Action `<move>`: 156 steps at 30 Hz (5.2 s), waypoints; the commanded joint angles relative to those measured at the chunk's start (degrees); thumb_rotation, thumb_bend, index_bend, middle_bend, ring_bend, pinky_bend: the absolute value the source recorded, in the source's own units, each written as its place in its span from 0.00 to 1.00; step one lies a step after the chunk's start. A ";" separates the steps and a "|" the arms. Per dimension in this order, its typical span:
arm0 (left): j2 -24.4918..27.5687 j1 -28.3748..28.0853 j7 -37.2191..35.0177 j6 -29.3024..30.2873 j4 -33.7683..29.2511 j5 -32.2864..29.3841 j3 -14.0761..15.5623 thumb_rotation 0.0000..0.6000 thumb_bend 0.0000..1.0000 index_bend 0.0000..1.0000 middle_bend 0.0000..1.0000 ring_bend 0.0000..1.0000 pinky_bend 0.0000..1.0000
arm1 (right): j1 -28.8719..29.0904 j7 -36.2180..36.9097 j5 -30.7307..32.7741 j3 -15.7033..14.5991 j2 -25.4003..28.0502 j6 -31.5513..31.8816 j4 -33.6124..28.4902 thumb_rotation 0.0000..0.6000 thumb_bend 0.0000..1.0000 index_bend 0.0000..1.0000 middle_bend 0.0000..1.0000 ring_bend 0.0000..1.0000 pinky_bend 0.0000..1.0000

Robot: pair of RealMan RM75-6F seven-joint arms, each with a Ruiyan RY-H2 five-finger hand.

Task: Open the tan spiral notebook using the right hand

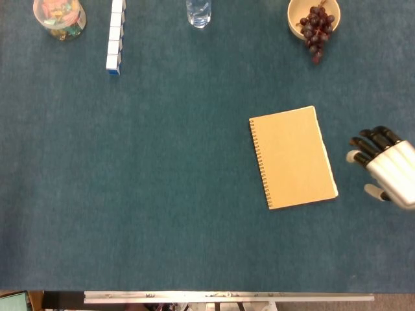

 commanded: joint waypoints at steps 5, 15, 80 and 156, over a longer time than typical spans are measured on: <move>0.06 0.28 -0.47 0.16 0.39 -0.05 0.12 1.00 0.51 0.32 0.28 0.16 0.17 | 1.54 -4.07 -0.60 -0.63 -5.19 -2.02 4.11 1.00 0.05 0.43 0.32 0.20 0.25; 0.26 0.84 -1.18 0.52 0.91 -0.36 0.24 1.00 0.51 0.32 0.28 0.16 0.17 | 2.64 -6.40 -1.53 -1.65 -10.76 -2.26 10.09 1.00 0.05 0.43 0.32 0.15 0.24; 0.42 2.03 -3.70 0.21 3.48 -1.46 0.18 1.00 0.51 0.32 0.28 0.16 0.17 | 5.60 1.63 -1.87 -5.04 -21.01 3.76 24.48 1.00 0.39 0.68 0.41 0.21 0.23; -0.90 2.52 -5.32 0.60 3.92 0.18 1.37 1.00 0.51 0.32 0.28 0.16 0.17 | 16.26 2.82 -13.32 -1.96 -9.68 5.42 14.39 1.00 0.39 0.75 0.46 0.24 0.23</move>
